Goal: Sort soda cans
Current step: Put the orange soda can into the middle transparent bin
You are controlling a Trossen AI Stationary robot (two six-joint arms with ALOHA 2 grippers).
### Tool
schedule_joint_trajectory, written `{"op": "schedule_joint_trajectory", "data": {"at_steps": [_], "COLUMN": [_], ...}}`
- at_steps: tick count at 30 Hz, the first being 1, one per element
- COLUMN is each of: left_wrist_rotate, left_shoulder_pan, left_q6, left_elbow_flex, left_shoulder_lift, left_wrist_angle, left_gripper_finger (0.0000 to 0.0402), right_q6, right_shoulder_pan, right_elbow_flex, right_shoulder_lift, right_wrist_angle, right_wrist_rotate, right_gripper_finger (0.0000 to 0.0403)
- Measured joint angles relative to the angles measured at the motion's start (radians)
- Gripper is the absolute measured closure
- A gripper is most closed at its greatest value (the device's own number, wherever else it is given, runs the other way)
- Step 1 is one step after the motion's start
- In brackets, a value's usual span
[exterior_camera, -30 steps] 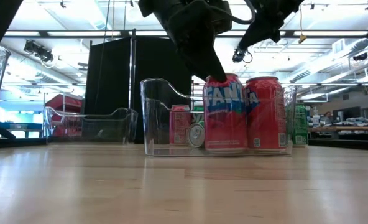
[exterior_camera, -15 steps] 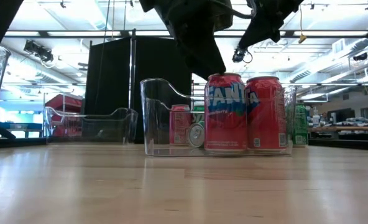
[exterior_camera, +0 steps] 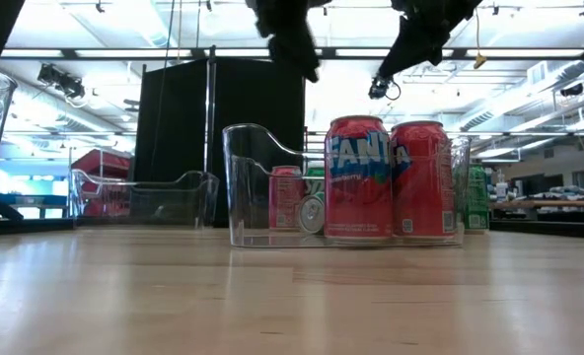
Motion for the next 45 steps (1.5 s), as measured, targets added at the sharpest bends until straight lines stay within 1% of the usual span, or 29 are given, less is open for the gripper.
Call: {"op": "schedule_joint_trajectory", "data": {"at_steps": [4,8,10,11,13,16,19,21,23,25,29,33,36,40,43,45], "left_wrist_rotate": [0.014,0.019,0.022,0.032,0.073,0.12,0.154,0.189,0.209,0.216,0.218,0.21,0.159,0.093,0.002,-0.022], "left_shoulder_pan": [0.062,0.124,0.163,0.185,0.24,0.341,0.463,0.528,0.567,0.58,0.561,0.529,0.511,0.488,0.462,0.452], "left_q6": [-0.005,-0.012,-0.011,-0.01,0.0,0.033,0.024,0.001,-0.021,-0.022,0.06,0.107,0.108,0.093,0.071,0.051], "left_elbow_flex": [-0.081,-0.177,-0.221,-0.239,-0.262,-0.264,-0.24,-0.215,-0.194,-0.183,-0.175,-0.175,-0.173,-0.174,-0.176,-0.176], "left_shoulder_lift": [-0.073,-0.142,-0.174,-0.187,-0.207,-0.206,-0.18,-0.148,-0.119,-0.095,-0.064,-0.057,-0.057,-0.057,-0.05,-0.045], "left_wrist_angle": [0.008,0.064,0.093,0.108,0.125,0.119,0.129,0.096,0.058,0.043,0.032,0.037,0.063,0.077,0.136,0.171], "left_gripper_finger": [0.0278,0.0357,0.0388,0.0394,0.0394,0.0398,0.0399,0.04,0.04,0.04,0.0387,0.0349,0.0305,0.0234,0.0184,0.0157], "right_q6": [-0.048,-0.049,-0.031,-0.021,0.0,0.019,0.025,0.041,0.046,0.044,0.043,0.041,0.04,0.04,0.04,0.04], "right_shoulder_pan": [0.0,0.0,0.0,0.0,0.0,0.0,0.0,0.0,0.0,0.0,0.0,0.0,0.0,0.0,0.0,0.0], "right_elbow_flex": [-0.092,-0.22,-0.283,-0.311,-0.361,-0.404,-0.409,-0.404,-0.402,-0.402,-0.402,-0.402,-0.402,-0.402,-0.402,-0.402], "right_shoulder_lift": [-0.002,-0.002,-0.002,-0.002,-0.002,-0.002,-0.002,-0.002,-0.002,-0.002,-0.002,-0.002,-0.002,-0.002,-0.002,-0.002], "right_wrist_angle": [0.143,0.317,0.396,0.436,0.505,0.56,0.57,0.564,0.569,0.566,0.566,0.565,0.564,0.562,0.562,0.562], "right_wrist_rotate": [0.0,-0.028,-0.054,-0.066,-0.078,-0.079,-0.079,-0.079,-0.08,-0.08,-0.08,-0.08,-0.08,-0.081,-0.101,-0.105], "right_gripper_finger": [0.0396,0.0396,0.0399,0.0401,0.0401,0.0401,0.0402,0.0401,0.0402,0.0402,0.0402,0.0402,0.0401,0.0402,0.0401,0.0402]}}
